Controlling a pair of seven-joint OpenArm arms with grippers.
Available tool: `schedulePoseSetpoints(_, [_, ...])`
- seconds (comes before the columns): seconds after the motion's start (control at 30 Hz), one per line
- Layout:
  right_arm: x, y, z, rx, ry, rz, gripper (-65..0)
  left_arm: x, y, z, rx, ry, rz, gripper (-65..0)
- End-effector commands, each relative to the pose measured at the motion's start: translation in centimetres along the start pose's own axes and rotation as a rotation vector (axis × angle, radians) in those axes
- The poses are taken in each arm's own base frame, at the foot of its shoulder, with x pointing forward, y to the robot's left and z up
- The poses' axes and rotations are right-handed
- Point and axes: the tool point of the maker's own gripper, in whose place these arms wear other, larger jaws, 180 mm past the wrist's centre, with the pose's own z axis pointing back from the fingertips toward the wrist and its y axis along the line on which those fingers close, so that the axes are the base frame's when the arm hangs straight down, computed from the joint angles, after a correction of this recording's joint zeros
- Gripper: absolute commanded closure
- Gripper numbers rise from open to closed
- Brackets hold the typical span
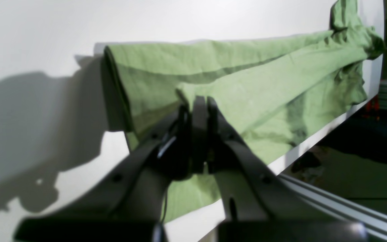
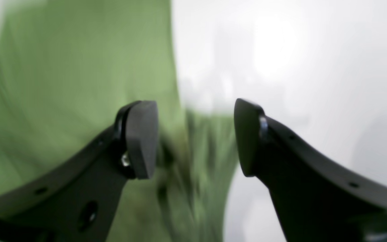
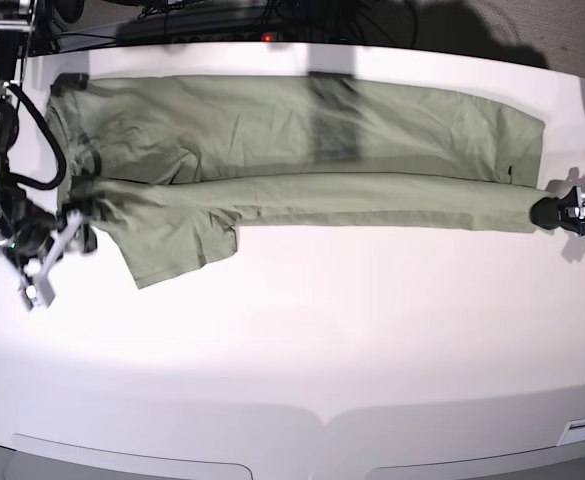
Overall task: Fold the T-shirt properly
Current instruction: 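Lift the held shirt edge with both grippers and fold it over, then lower the folded edge onto the shirt and open both grippers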
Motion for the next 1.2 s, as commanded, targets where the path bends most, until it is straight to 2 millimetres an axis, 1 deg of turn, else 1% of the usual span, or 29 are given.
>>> schedulePoseSetpoints(0.0, [2.1, -1.1, 0.8, -0.031, -0.056, 0.004, -36.0, 1.6, -0.6, 0.7, -0.013, -0.039, -0.026, 0.0])
schedulePoseSetpoints(0.1, [3.1, -1.3, 0.3, -0.034, -0.062, -0.015, -36.0, 0.8, -0.8, -0.6, -0.014, -0.01, -0.029, 0.0])
schedulePoseSetpoints(0.23, [3.0, -0.6, -0.2, -0.022, -0.05, -0.027, -36.0, -0.5, -0.4, -1.9, 0.02, 0.043, -0.043, -0.8])
schedulePoseSetpoints(0.3, [2.9, -0.8, -0.1, -0.032, -0.047, -0.021, -36.0, -0.6, 0.0, -1.9, 0.04, 0.049, -0.05, -12.3])
schedulePoseSetpoints(0.33, [3.0, -0.9, -0.1, -0.04, -0.05, -0.017, -36.0, -0.7, 0.4, -1.8, 0.064, 0.061, -0.059, -16.6])
schedulePoseSetpoints(0.37, [3.1, -1.2, -0.1, -0.057, -0.056, -0.008, -36.0, -0.9, 1.0, -1.6, 0.098, 0.078, -0.071, -19.4])
schedulePoseSetpoints(0.4, [3.0, -1.6, -0.2, -0.071, -0.059, -0.003, -36.0, -1.0, 1.6, -1.5, 0.131, 0.089, -0.083, -20.3])
schedulePoseSetpoints(0.47, [2.4, -2.0, -0.8, -0.07, -0.051, -0.028, -35.9, -1.0, 2.7, -1.4, 0.189, 0.088, -0.109, -20.3])
schedulePoseSetpoints(0.53, [1.3, -2.2, -1.8, -0.056, -0.023, -0.073, -35.9, -0.9, 3.4, -1.3, 0.23, 0.086, -0.128, -20.3])
schedulePoseSetpoints(0.63, [0.2, -2.7, -3.0, -0.044, 0.021, -0.131, -35.9, -1.8, 4.7, -1.0, 0.298, 0.145, -0.156, -20.3])
schedulePoseSetpoints(0.7, [-0.1, -3.0, -3.5, -0.039, 0.039, -0.156, -35.9, -2.2, 5.4, -0.7, 0.342, 0.175, -0.169, -20.3])
schedulePoseSetpoints(0.73, [-0.1, -3.1, -3.5, -0.04, 0.04, -0.161, -35.9, -2.2, 5.6, -0.6, 0.354, 0.17, -0.154, -20.3])
schedulePoseSetpoints(0.8, [0.1, -3.1, -3.5, -0.035, 0.038, -0.159, -35.9, -1.5, 5.1, -0.8, 0.329, 0.131, -0.139, -20.3])
schedulePoseSetpoints(0.87, [0.2, -1.9, -3.5, 0.034, 0.049, -0.157, -35.9, -0.6, 4.0, -1.1, 0.27, 0.079, -0.116, -20.3])
schedulePoseSetpoints(0.9, [0.1, -0.8, -3.5, 0.091, 0.059, -0.151, -35.9, -0.2, 3.4, -1.2, 0.241, 0.054, -0.109, -20.3])
schedulePoseSetpoints(0.97, [-0.9, 1.4, -3.6, 0.189, 0.094, -0.123, -35.9, 0.2, 2.7, -1.4, 0.211, 0.037, -0.108, -20.3])
schedulePoseSetpoints(1.1, [-4.1, 3.2, -4.4, 0.209, 0.099, -0.134, -35.9, -0.3, 2.5, -1.5, 0.212, 0.056, -0.118, -20.3])
schedulePoseSetpoints(1.17, [-6.2, 4.1, -4.7, 0.209, 0.126, -0.138, -35.8, -1.0, 2.7, -1.6, 0.213, 0.069, -0.11, -20.3])
